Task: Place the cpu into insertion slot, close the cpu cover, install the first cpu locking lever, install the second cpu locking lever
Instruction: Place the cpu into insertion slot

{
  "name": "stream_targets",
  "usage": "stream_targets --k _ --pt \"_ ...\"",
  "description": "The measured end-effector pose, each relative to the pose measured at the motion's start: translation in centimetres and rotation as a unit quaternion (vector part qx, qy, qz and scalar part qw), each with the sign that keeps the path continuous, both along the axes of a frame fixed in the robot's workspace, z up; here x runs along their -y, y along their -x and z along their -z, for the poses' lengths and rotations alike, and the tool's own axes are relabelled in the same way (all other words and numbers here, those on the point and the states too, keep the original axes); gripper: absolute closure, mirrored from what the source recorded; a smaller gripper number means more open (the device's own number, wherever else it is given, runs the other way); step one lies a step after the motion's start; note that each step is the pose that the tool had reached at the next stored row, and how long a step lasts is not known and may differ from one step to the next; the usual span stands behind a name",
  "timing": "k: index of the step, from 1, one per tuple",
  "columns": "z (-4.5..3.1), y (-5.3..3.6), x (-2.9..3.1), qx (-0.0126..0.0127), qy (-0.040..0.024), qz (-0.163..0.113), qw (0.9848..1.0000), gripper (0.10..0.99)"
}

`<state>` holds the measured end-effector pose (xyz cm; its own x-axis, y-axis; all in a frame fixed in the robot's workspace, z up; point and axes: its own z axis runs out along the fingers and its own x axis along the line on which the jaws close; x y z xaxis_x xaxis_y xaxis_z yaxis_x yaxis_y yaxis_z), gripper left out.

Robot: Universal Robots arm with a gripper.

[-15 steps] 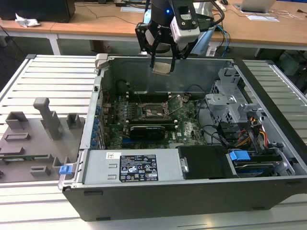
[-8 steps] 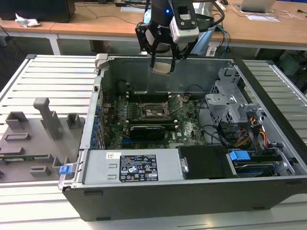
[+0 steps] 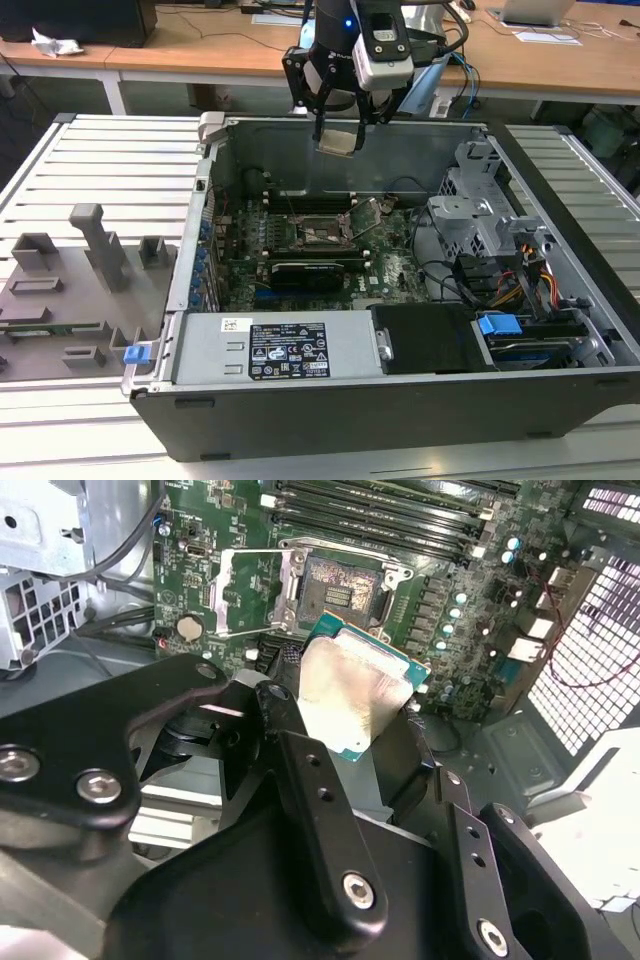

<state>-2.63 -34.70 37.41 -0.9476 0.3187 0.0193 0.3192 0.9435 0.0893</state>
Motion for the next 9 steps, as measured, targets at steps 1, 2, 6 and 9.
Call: stream_targets --k 1,2,6,9 --pt "0.00 0.00 0.00 0.0000 0.0000 0.001 1.0000 0.557" --pt "0.00 0.00 0.00 0.0000 0.0000 0.003 1.0000 0.557" --pt "0.00 0.00 0.00 0.0000 0.0001 0.008 1.0000 0.557" --pt "0.00 0.00 0.00 0.0000 0.0000 0.011 0.9999 0.557"
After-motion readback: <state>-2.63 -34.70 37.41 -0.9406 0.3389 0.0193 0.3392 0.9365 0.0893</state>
